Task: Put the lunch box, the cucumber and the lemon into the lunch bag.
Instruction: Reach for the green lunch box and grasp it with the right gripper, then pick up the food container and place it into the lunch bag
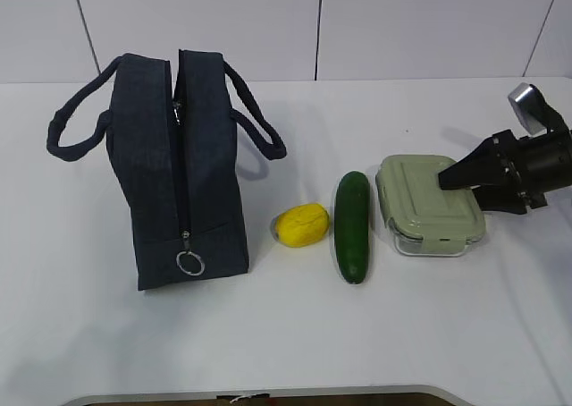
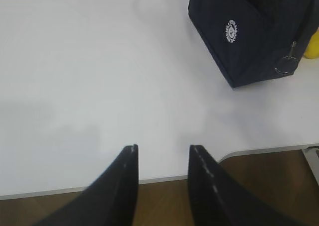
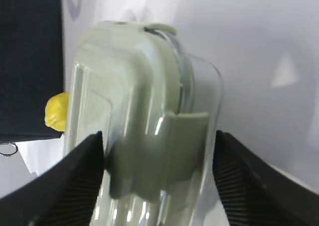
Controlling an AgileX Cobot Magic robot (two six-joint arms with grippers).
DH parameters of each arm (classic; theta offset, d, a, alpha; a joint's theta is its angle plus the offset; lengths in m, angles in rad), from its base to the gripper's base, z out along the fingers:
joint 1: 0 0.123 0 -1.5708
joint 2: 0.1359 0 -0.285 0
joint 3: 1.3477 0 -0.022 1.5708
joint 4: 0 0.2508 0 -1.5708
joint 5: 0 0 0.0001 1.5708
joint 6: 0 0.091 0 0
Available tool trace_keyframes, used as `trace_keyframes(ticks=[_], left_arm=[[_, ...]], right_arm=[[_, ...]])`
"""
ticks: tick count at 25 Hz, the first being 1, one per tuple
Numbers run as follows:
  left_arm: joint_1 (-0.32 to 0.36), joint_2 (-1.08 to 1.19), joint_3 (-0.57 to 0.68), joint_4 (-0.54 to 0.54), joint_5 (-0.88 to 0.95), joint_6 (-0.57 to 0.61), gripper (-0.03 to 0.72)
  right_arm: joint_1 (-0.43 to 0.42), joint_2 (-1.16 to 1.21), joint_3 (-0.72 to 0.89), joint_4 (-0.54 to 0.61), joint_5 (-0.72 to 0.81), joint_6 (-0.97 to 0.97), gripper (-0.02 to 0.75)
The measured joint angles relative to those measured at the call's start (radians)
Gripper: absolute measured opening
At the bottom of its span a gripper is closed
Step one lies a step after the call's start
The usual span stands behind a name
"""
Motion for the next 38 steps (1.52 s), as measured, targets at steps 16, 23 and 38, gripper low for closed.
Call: trace_keyframes(ticks=[16,23,38], left_arm=[[0.0,0.0,0.0,0.0,0.0,0.0,0.241],[0.0,0.0,0.0,0.0,0.0,0.0,0.241],[0.0,0.0,0.0,0.0,0.0,0.0,0.241]], right_arm=[[0.0,0.0,-0.002,-0.021,0.006,0.028,0.533],[0.03,0.0,-0.002,-0.027,0.014,0.033,0.496],[0.032,0.0,-0.002,-0.027,0.023,0.055,0.449]])
